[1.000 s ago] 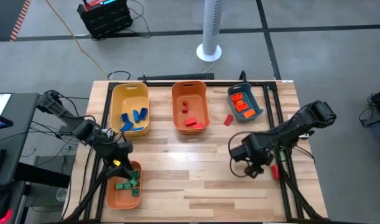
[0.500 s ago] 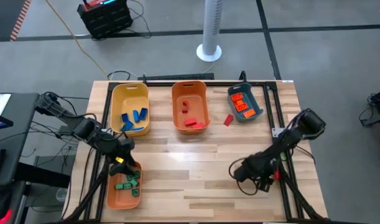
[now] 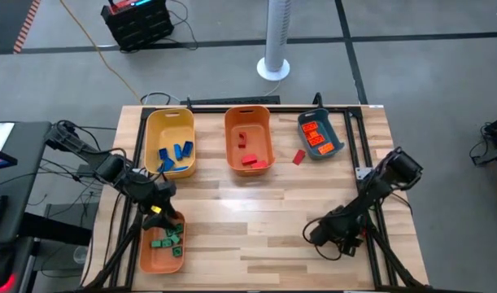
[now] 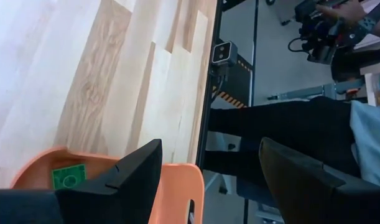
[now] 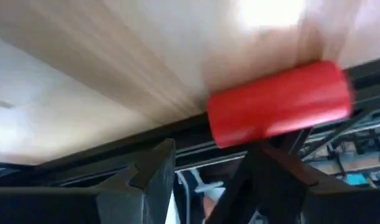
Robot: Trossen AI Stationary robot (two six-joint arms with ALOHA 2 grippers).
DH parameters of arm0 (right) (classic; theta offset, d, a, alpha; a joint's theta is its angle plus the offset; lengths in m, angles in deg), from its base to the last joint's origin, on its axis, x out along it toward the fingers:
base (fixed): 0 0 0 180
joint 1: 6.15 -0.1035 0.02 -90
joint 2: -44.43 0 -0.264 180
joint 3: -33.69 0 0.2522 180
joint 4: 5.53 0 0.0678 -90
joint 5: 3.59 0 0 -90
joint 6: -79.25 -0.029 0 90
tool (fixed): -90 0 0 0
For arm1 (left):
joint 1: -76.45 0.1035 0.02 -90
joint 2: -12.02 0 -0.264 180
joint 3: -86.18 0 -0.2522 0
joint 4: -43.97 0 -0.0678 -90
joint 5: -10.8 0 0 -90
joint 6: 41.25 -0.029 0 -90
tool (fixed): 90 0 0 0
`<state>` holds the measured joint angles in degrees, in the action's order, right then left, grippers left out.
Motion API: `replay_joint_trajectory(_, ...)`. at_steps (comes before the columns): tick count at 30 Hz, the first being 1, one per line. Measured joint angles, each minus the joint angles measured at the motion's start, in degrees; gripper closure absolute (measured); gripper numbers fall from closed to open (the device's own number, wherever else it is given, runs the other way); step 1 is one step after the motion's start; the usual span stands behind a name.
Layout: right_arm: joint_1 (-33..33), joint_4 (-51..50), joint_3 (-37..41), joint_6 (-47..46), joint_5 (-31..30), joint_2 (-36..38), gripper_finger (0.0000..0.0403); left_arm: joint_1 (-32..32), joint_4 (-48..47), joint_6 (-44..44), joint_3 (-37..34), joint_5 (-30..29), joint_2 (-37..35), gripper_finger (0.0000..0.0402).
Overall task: Sort blocks
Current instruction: Put the red game piece into the top orange bin
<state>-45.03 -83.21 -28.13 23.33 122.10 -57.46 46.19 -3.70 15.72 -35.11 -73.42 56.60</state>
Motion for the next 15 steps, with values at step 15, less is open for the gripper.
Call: replay_joint_trajectory(15,6.3,-1.3,-8.7,-1.0,-8.9,1.5,0.0182,0.0,0.0,-0.4,0.0,0.8,0.0,0.0141)
